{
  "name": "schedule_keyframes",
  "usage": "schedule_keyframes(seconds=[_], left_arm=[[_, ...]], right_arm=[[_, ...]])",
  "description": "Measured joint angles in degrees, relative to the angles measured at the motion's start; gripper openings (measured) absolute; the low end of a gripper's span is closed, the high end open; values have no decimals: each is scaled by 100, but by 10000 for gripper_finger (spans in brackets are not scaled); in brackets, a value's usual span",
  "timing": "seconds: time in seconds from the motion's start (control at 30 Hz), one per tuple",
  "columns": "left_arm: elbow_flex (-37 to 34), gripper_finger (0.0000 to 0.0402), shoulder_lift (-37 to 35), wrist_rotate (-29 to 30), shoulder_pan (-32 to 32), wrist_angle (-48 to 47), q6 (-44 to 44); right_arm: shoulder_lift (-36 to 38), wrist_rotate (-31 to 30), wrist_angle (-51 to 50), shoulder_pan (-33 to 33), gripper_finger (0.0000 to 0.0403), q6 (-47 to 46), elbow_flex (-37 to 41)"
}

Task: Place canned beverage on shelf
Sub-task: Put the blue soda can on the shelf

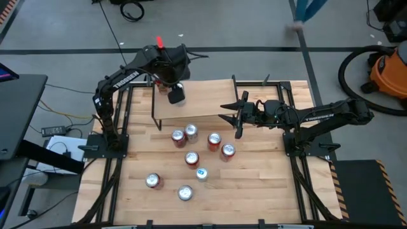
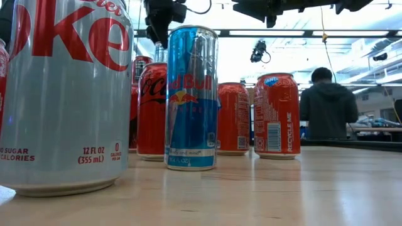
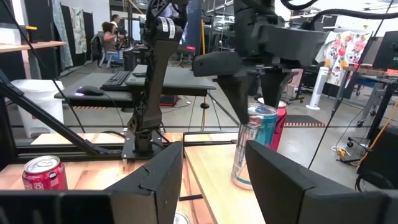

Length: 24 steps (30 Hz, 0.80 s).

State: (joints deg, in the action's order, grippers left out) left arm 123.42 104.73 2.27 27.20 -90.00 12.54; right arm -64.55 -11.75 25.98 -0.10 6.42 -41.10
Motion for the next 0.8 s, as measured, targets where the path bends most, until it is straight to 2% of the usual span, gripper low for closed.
schedule_keyframes(seconds=[0.1, 0.2, 0.37, 0.8], left_arm=[[0, 288, 0, 2, -71, 1, 559], [0, 288, 0, 1, -86, 1, 736], [0, 294, 0, 2, -85, 1, 688], [0, 356, 0, 2, -83, 1, 786]], right_arm=[[0, 1, 0, 0, 185, 0, 0], [0, 76, -2, 0, 185, -23, 0], [0, 114, -26, 0, 185, -26, 0], [0, 125, -35, 0, 185, -44, 0]])
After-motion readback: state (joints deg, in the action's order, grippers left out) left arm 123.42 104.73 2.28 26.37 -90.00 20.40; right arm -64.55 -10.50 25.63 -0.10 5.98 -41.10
